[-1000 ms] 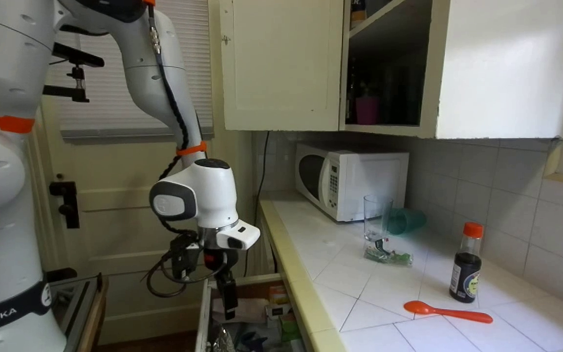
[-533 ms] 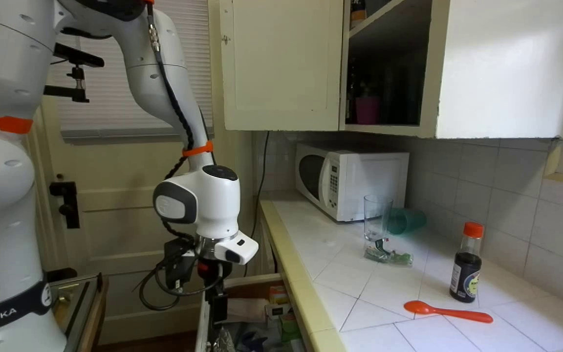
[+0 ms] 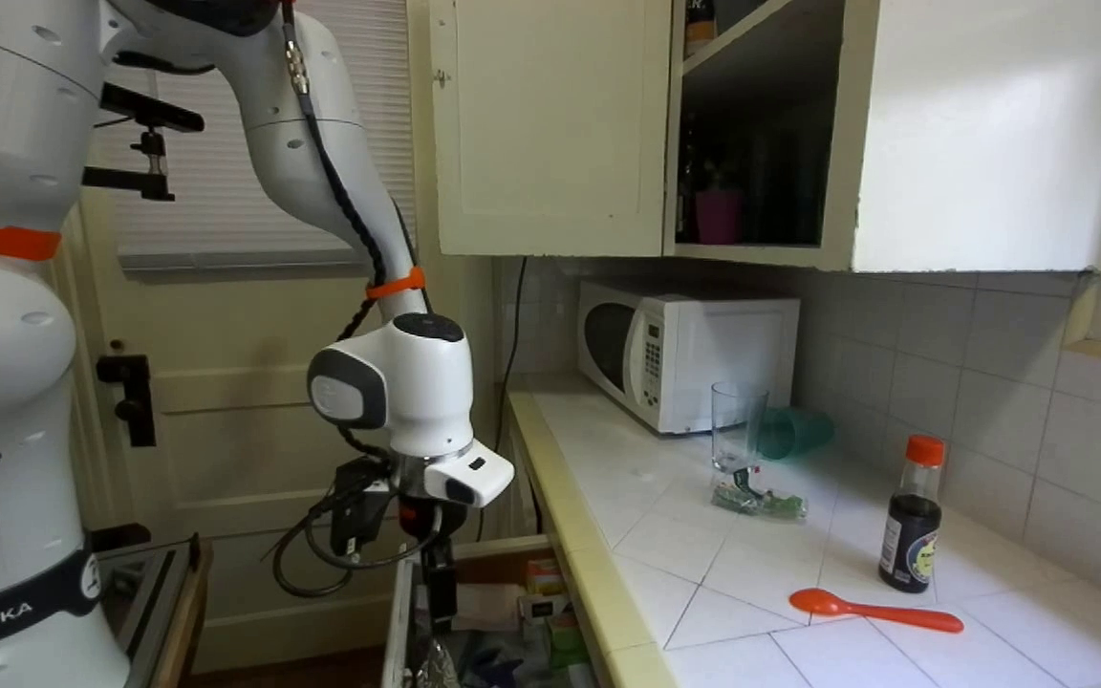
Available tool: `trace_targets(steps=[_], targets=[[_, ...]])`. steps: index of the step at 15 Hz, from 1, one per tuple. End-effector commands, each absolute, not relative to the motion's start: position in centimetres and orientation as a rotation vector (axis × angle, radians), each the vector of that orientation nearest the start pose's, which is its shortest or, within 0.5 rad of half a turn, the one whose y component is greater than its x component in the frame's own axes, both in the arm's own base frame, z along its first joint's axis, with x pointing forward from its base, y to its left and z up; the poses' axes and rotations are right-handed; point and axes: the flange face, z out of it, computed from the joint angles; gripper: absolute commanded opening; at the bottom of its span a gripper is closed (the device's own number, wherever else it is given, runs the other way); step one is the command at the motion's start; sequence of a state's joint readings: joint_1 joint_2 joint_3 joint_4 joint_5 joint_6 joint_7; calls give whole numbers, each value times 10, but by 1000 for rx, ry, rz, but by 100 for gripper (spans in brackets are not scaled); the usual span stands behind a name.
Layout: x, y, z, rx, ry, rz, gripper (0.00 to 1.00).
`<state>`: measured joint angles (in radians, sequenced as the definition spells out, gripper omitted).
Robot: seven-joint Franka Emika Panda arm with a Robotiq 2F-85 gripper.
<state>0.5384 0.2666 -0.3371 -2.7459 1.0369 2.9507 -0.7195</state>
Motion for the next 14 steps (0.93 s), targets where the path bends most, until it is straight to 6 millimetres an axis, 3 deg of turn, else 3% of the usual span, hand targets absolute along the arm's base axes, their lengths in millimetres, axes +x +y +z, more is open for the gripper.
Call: trace_targets(steps=[1,2,3,5,6,8,14], targets=[[352,-20,172,-3026,373,-237,100],[350,-27,181,-3026,443,-294,100],[362,-34,183,-3028,516,-349,100],[362,-51,200,-3011,671,-458,100],[350,-58,213,-3002,737,-510,100],[358,-78,230,-3009,865,-642,100],[365,-134,302,-2983,1067,-1056,100]])
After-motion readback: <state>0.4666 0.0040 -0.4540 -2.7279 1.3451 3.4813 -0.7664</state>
